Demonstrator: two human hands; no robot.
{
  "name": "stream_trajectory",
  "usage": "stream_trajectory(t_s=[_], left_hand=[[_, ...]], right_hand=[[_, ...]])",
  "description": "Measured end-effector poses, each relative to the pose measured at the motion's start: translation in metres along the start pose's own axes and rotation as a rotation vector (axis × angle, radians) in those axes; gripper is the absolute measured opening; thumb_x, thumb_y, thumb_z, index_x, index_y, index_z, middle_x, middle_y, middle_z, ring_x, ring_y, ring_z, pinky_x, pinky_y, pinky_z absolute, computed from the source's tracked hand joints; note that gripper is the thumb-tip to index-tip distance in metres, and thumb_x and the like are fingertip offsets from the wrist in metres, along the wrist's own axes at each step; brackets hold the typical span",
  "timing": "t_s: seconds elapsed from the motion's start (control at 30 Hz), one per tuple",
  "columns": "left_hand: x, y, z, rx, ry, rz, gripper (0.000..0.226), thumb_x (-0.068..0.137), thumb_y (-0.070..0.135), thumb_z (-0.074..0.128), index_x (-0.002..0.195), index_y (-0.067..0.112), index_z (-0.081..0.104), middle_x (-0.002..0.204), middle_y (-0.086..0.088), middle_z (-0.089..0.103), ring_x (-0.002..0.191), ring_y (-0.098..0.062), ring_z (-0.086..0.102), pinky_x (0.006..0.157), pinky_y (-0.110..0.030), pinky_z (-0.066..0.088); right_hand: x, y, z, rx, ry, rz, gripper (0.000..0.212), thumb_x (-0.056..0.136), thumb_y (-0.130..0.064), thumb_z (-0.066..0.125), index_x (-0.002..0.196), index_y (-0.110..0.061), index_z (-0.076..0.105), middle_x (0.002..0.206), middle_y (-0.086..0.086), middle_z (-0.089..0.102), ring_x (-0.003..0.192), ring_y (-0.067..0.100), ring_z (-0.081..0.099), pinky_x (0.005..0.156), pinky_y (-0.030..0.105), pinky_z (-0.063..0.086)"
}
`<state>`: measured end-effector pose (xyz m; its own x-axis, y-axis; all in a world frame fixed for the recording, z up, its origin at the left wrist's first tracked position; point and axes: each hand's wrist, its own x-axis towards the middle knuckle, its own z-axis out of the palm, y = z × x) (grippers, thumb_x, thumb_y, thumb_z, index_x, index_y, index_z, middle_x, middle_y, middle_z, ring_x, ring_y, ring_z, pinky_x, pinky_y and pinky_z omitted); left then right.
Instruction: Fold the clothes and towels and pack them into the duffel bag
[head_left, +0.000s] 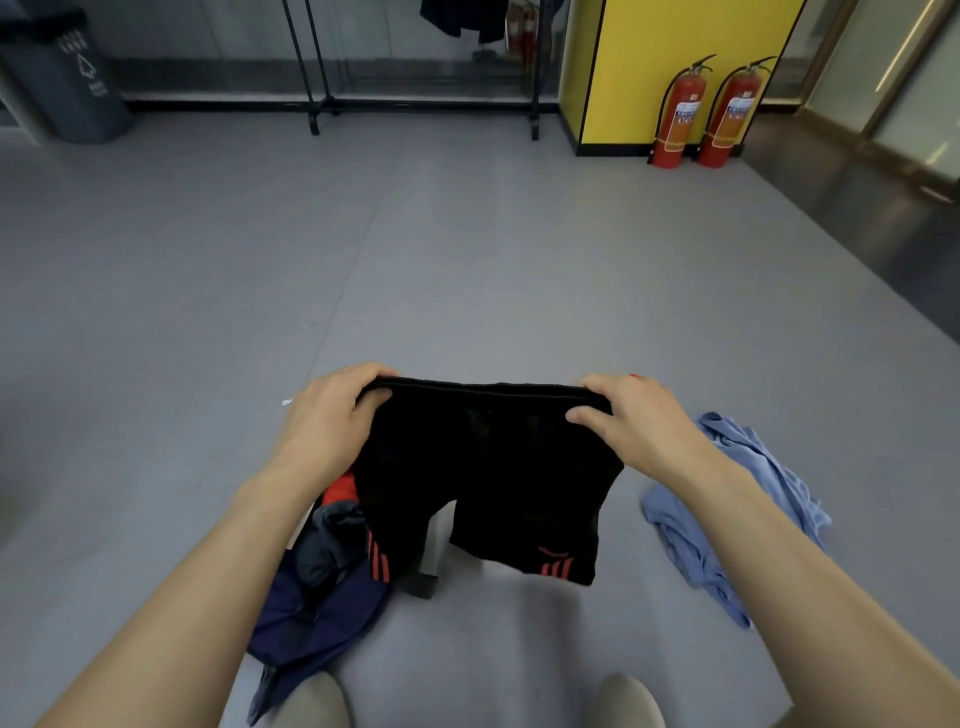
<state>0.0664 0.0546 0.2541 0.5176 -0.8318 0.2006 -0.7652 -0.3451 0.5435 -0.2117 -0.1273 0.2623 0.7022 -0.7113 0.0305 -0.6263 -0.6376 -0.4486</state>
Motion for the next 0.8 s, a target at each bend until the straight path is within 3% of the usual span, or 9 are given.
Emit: stream_trajectory(t_s=[0.07, 0.17, 0.23, 0.3, 0.37, 0.53, 0.63, 0.8], left_hand=[[0.003, 0.001, 0.001, -0.008, 0.023, -0.016, 0.015, 0.098, 0.026, 0.058, 0.106, 0.034, 0.067, 0.097, 0.008, 0.071, 0.094, -0.022, 0.063, 0.083, -0.04, 0.051], [0.009, -0.002, 0.009, 0.011, 0.055, -0.035, 0.012, 0.098, 0.031, 0.058, 0.106, 0.034, 0.067, 0.093, 0.006, 0.072, 0.09, -0.024, 0.063, 0.081, -0.041, 0.051], [0.015, -0.008, 0.019, 0.045, 0.037, -0.032, 0.011, 0.098, 0.032, 0.058, 0.105, 0.034, 0.066, 0.094, 0.006, 0.072, 0.09, -0.024, 0.064, 0.08, -0.039, 0.051], [0.029, -0.02, 0.03, 0.138, -0.028, 0.028, 0.009, 0.098, 0.033, 0.058, 0.103, 0.032, 0.065, 0.094, 0.004, 0.072, 0.092, -0.026, 0.065, 0.079, -0.04, 0.051], [0.048, -0.026, 0.039, 0.213, -0.1, 0.084, 0.008, 0.097, 0.035, 0.059, 0.1, 0.029, 0.063, 0.092, 0.0, 0.072, 0.092, -0.03, 0.065, 0.076, -0.041, 0.051], [0.127, -0.013, 0.065, 0.253, -0.165, 0.152, 0.018, 0.098, 0.02, 0.058, 0.113, 0.016, 0.068, 0.111, -0.013, 0.071, 0.106, -0.038, 0.063, 0.084, -0.039, 0.046], [0.174, 0.009, 0.061, 0.243, -0.047, 0.184, 0.026, 0.1, 0.014, 0.054, 0.122, 0.016, 0.067, 0.118, -0.014, 0.069, 0.112, -0.039, 0.06, 0.089, -0.041, 0.046], [0.182, 0.026, 0.053, 0.205, 0.227, 0.473, 0.032, 0.099, 0.012, 0.051, 0.126, 0.019, 0.068, 0.107, -0.01, 0.067, 0.102, -0.035, 0.058, 0.082, -0.039, 0.043]], right_hand=[[0.0, 0.001, -0.001, -0.005, 0.046, -0.002, 0.032, 0.094, -0.047, 0.061, 0.076, -0.021, 0.054, 0.062, -0.003, 0.055, 0.065, 0.016, 0.051, 0.055, 0.03, 0.033], [0.002, 0.007, 0.0, -0.044, 0.014, -0.056, 0.043, 0.091, -0.057, 0.059, 0.074, -0.018, 0.055, 0.059, -0.002, 0.052, 0.068, 0.014, 0.051, 0.06, 0.026, 0.035], [0.011, 0.013, 0.004, -0.069, -0.06, -0.092, 0.035, 0.089, -0.057, 0.062, 0.081, -0.022, 0.06, 0.061, -0.007, 0.054, 0.075, 0.014, 0.052, 0.064, 0.027, 0.039], [0.03, 0.024, 0.009, -0.17, -0.12, -0.138, 0.027, 0.091, -0.051, 0.062, 0.09, -0.024, 0.058, 0.07, -0.007, 0.059, 0.08, 0.021, 0.057, 0.071, 0.037, 0.045], [0.053, 0.04, 0.01, -0.301, -0.103, -0.158, 0.025, 0.094, -0.047, 0.057, 0.092, -0.023, 0.052, 0.081, -0.002, 0.064, 0.088, 0.029, 0.062, 0.074, 0.039, 0.048], [0.123, 0.075, 0.004, -0.397, 0.127, -0.057, 0.024, 0.099, -0.045, 0.049, 0.098, -0.022, 0.056, 0.097, 0.007, 0.068, 0.095, 0.037, 0.062, 0.068, 0.037, 0.043], [0.15, 0.079, -0.02, -0.399, 0.291, -0.063, 0.02, 0.101, -0.037, 0.048, 0.103, -0.02, 0.058, 0.103, 0.01, 0.067, 0.097, 0.041, 0.06, 0.067, 0.039, 0.04], [0.147, 0.094, -0.057, -0.373, 0.52, -0.209, 0.022, 0.101, -0.023, 0.046, 0.117, -0.021, 0.061, 0.103, 0.011, 0.064, 0.097, 0.039, 0.057, 0.071, 0.043, 0.045]])
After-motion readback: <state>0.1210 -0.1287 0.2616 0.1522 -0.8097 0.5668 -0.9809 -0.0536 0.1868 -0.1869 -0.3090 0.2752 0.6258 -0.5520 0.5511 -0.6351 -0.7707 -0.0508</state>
